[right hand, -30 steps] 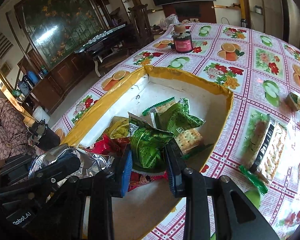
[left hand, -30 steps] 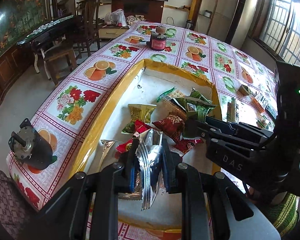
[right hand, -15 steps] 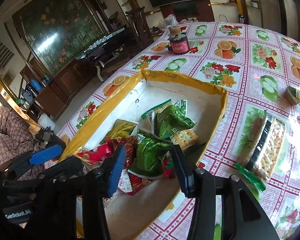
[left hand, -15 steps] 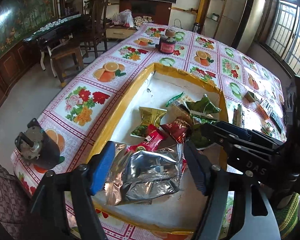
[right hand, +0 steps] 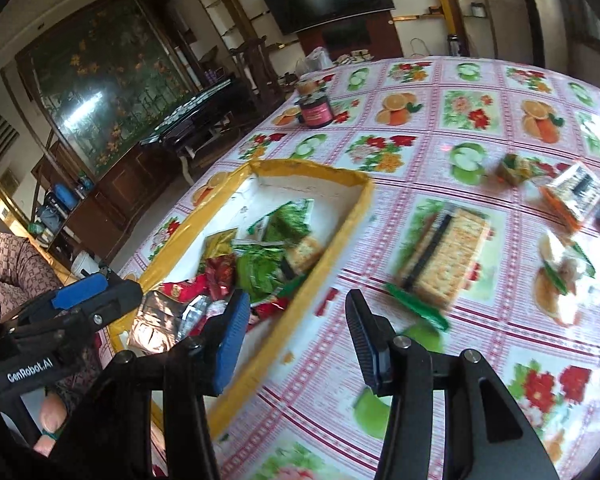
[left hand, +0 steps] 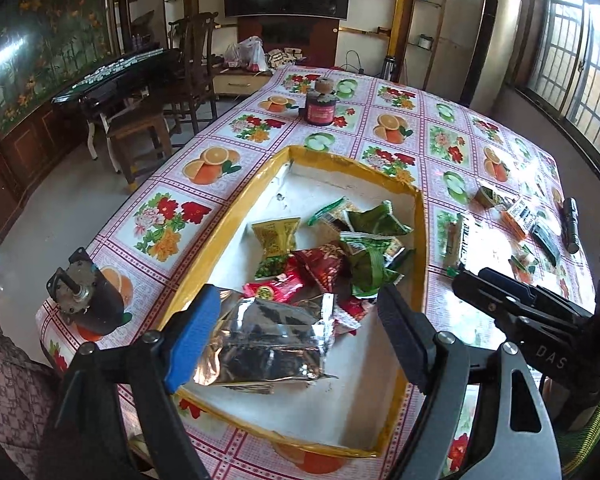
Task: Organize snacks
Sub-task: 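Move both tools back to the remaining snacks on the tablecloth, then grasp the cracker pack with the left tool while the right tool grasps the clear bag, then carry the cracker pack and clear bag over the white tray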
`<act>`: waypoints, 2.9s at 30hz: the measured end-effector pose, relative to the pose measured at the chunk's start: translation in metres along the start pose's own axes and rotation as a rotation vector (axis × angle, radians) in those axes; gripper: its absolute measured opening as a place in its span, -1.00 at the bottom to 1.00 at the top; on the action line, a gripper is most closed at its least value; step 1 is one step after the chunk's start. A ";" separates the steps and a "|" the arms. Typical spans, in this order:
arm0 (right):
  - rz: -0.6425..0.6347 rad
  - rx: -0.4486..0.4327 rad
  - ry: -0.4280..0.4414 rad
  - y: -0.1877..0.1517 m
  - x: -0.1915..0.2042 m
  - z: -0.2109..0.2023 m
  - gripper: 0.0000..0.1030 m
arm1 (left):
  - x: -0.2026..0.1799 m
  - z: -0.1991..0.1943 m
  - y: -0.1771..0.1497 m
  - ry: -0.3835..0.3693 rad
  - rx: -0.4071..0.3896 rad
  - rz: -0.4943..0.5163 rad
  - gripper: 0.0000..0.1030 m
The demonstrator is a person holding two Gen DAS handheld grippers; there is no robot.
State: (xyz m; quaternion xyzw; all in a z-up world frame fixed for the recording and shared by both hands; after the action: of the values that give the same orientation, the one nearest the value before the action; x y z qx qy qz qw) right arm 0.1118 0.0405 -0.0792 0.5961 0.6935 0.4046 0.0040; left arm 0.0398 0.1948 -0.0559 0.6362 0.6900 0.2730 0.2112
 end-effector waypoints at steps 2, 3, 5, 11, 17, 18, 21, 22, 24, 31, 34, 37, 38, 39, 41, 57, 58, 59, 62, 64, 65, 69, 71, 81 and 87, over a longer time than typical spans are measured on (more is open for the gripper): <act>0.018 -0.020 -0.024 0.000 -0.015 -0.011 -0.04 | -0.010 -0.001 0.001 -0.010 -0.001 0.013 0.60; 0.030 -0.027 -0.030 -0.001 -0.023 -0.016 -0.04 | -0.015 -0.002 0.002 -0.014 -0.002 0.022 0.60; 0.067 -0.045 -0.053 -0.002 -0.042 -0.027 -0.04 | -0.026 -0.003 0.003 -0.024 -0.007 0.040 0.60; 0.151 -0.097 -0.117 -0.005 -0.093 -0.061 -0.03 | -0.061 -0.010 0.010 -0.063 -0.022 0.093 0.61; 0.226 -0.141 -0.176 -0.007 -0.139 -0.090 -0.02 | -0.103 -0.014 0.014 -0.118 -0.030 0.162 0.61; 0.232 -0.147 -0.181 -0.007 -0.143 -0.094 -0.02 | -0.110 -0.014 0.014 -0.129 -0.031 0.174 0.62; 0.244 -0.161 -0.198 -0.008 -0.155 -0.104 -0.02 | -0.132 -0.011 0.015 -0.164 -0.020 0.203 0.64; 0.250 -0.163 -0.200 -0.009 -0.159 -0.106 -0.02 | -0.138 -0.010 0.014 -0.176 -0.013 0.211 0.64; 0.257 -0.166 -0.205 -0.011 -0.164 -0.110 -0.02 | -0.150 -0.007 0.014 -0.194 -0.005 0.226 0.64; 0.273 -0.163 -0.207 -0.015 -0.177 -0.114 -0.02 | -0.177 0.003 0.010 -0.229 0.027 0.261 0.64; 0.269 -0.162 -0.206 -0.013 -0.177 -0.112 -0.02 | -0.183 0.010 0.010 -0.240 0.038 0.262 0.64; 0.264 -0.152 -0.201 -0.012 -0.176 -0.106 -0.02 | -0.189 0.022 0.013 -0.253 0.058 0.267 0.64; 0.261 -0.148 -0.198 -0.011 -0.175 -0.103 -0.02 | -0.191 0.028 0.015 -0.254 0.066 0.269 0.64; 0.257 -0.143 -0.195 -0.010 -0.174 -0.101 -0.02 | -0.193 0.033 0.016 -0.259 0.074 0.272 0.64; 0.248 -0.134 -0.192 -0.007 -0.171 -0.094 -0.02 | -0.197 0.042 0.021 -0.258 0.083 0.276 0.64; 0.209 -0.070 -0.298 0.032 -0.182 -0.024 -0.02 | -0.203 0.120 0.044 -0.249 0.186 0.281 0.64; 0.201 -0.068 -0.309 0.034 -0.183 -0.021 -0.02 | -0.203 0.124 0.045 -0.250 0.191 0.279 0.64; 0.194 -0.064 -0.318 0.036 -0.184 -0.017 -0.02 | -0.203 0.128 0.046 -0.253 0.196 0.279 0.65; 0.166 -0.060 -0.358 0.039 -0.187 -0.010 -0.12 | -0.205 0.138 0.046 -0.256 0.214 0.282 0.65; 0.140 -0.061 -0.399 0.039 -0.189 -0.010 -0.39 | -0.207 0.144 0.045 -0.257 0.225 0.283 0.65; 0.134 -0.060 -0.403 0.040 -0.190 -0.010 -0.39 | -0.208 0.148 0.044 -0.252 0.232 0.285 0.64; 0.125 -0.067 -0.405 0.038 -0.193 -0.016 -0.42 | -0.211 0.149 0.043 -0.206 0.206 0.318 0.07; 0.130 -0.073 -0.398 0.038 -0.193 -0.019 -0.45 | -0.211 0.146 0.045 -0.217 0.201 0.315 -0.07; 0.168 -0.129 -0.311 0.027 -0.176 -0.062 -0.46 | -0.204 0.100 0.041 -0.223 0.141 0.288 -0.07; 0.192 -0.151 -0.228 0.017 -0.156 -0.085 -0.46 | -0.184 0.062 0.033 -0.166 0.093 0.255 -0.07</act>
State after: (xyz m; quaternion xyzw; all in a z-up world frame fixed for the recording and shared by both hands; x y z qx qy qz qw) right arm 0.1299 -0.1364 -0.0868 0.6996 0.5962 0.3836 0.0889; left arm 0.1231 0.0202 -0.0916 0.7481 0.5956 0.2120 0.2016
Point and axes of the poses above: each gripper's, at about its wrist camera, not at the fingertips, and z roughly the way its jaws point, x to its left, y to its top, the point moved 7 cm from there along z, roughly the way its jaws point, and after that the axes turned 9 degrees about z, right-handed, at the moved point
